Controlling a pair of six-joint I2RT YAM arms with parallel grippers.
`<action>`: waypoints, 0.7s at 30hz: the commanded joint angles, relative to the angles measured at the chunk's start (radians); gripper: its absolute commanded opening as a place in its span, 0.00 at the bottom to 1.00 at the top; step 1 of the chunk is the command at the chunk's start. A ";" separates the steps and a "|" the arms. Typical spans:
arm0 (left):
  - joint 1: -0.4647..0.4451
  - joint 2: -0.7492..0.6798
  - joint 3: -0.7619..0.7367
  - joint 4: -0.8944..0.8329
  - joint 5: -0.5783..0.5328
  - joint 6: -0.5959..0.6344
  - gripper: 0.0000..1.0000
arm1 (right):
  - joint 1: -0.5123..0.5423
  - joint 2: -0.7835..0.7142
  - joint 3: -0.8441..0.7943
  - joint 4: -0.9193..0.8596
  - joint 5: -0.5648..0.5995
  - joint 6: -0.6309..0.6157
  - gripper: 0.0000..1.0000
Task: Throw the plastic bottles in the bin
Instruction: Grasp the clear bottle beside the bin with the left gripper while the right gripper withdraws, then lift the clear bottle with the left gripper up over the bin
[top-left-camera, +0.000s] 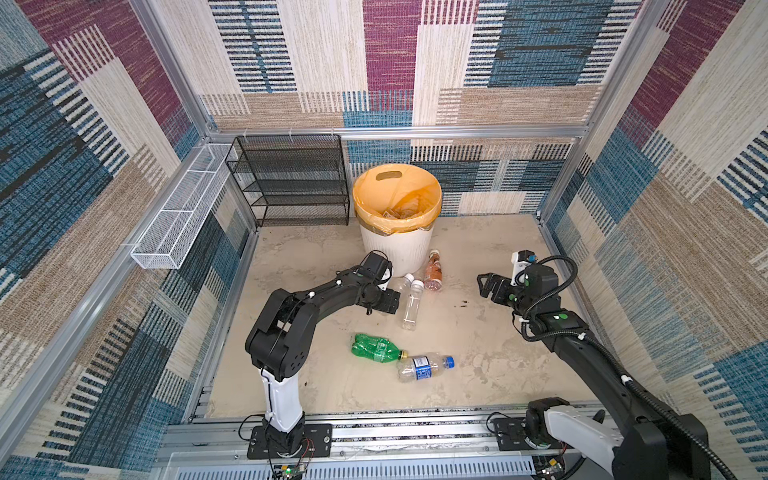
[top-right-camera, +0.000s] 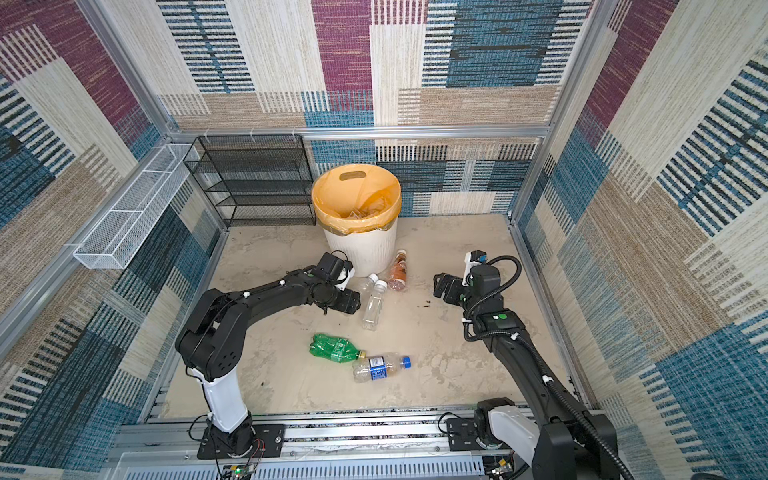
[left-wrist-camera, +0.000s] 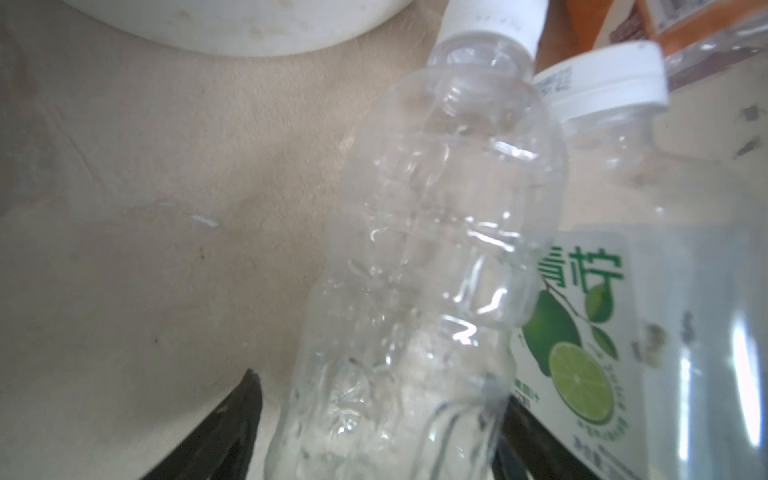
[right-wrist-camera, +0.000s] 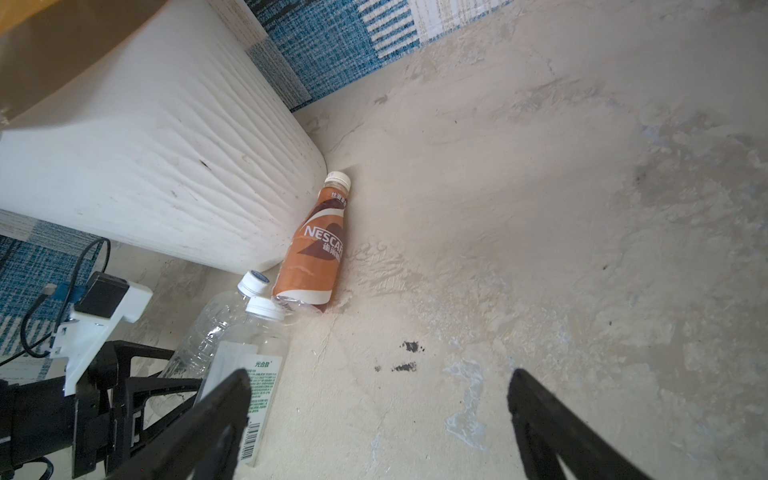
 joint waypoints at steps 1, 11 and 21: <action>-0.005 0.008 0.019 -0.021 -0.045 0.027 0.81 | 0.001 -0.001 0.003 0.044 0.003 0.002 0.97; -0.007 -0.025 -0.021 0.012 -0.002 0.019 0.61 | 0.001 -0.001 -0.014 0.057 0.007 0.013 0.96; -0.005 -0.212 -0.156 0.026 -0.007 0.019 0.51 | 0.001 0.073 -0.032 0.099 -0.029 0.012 0.94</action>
